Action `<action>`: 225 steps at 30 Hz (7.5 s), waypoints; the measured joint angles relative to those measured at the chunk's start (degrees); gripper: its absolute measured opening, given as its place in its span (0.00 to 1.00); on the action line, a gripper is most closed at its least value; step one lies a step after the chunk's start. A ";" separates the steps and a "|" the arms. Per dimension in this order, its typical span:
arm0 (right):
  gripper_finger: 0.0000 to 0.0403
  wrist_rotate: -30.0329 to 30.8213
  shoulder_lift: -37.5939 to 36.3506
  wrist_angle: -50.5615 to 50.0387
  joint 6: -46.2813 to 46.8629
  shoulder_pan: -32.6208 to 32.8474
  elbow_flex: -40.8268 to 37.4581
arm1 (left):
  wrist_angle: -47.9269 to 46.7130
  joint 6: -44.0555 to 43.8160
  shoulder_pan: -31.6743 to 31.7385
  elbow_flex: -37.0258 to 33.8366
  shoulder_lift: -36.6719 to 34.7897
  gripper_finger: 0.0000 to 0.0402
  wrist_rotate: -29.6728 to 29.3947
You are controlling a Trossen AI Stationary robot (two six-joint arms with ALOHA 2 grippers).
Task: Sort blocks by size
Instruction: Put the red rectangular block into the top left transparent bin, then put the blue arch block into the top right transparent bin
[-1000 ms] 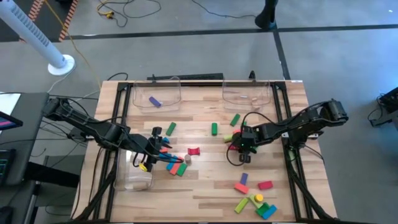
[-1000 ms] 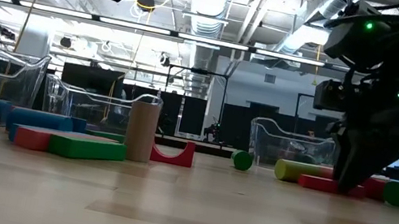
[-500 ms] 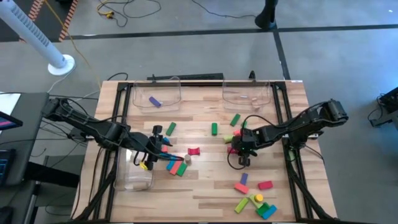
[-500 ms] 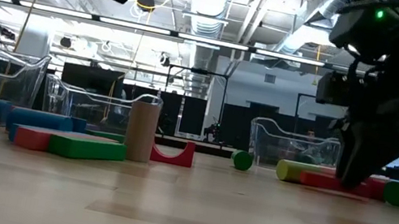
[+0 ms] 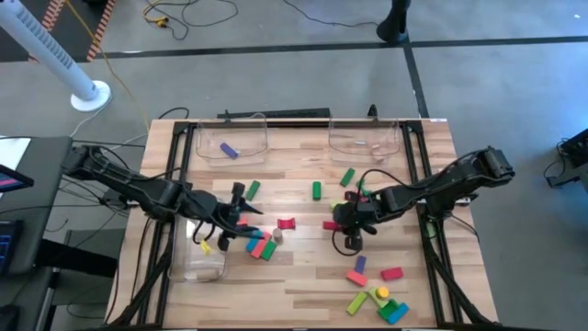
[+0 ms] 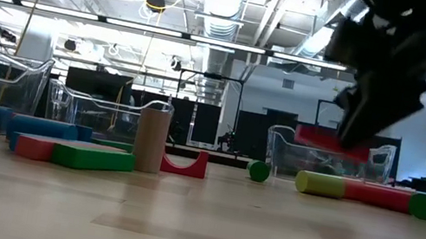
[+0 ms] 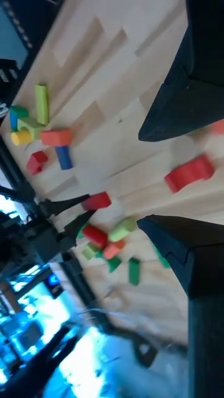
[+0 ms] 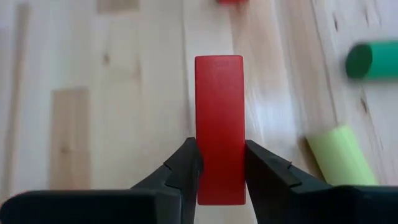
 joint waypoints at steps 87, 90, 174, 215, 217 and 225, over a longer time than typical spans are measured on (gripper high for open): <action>0.34 -0.86 -0.02 14.57 1.57 5.13 8.30 | 27.38 37.77 -0.04 13.64 34.88 0.17 -1.61; 0.34 -0.87 -0.02 14.57 1.55 5.12 8.30 | 27.32 37.68 -0.04 13.64 34.88 0.17 -1.61; 0.58 5.31 -0.22 2.88 4.28 10.47 8.30 | -32.19 -2.40 60.70 11.86 13.24 0.16 4.92; 0.58 20.11 -0.37 2.66 0.07 10.71 8.28 | -31.99 -1.78 64.54 11.89 19.42 0.35 7.74; 0.58 21.32 -0.73 2.70 -0.47 10.66 8.28 | -31.66 -1.78 64.54 11.89 18.67 0.35 7.74; 0.58 24.58 -5.16 1.58 -0.71 10.60 8.28 | -30.32 -1.80 64.50 11.94 13.04 0.35 7.74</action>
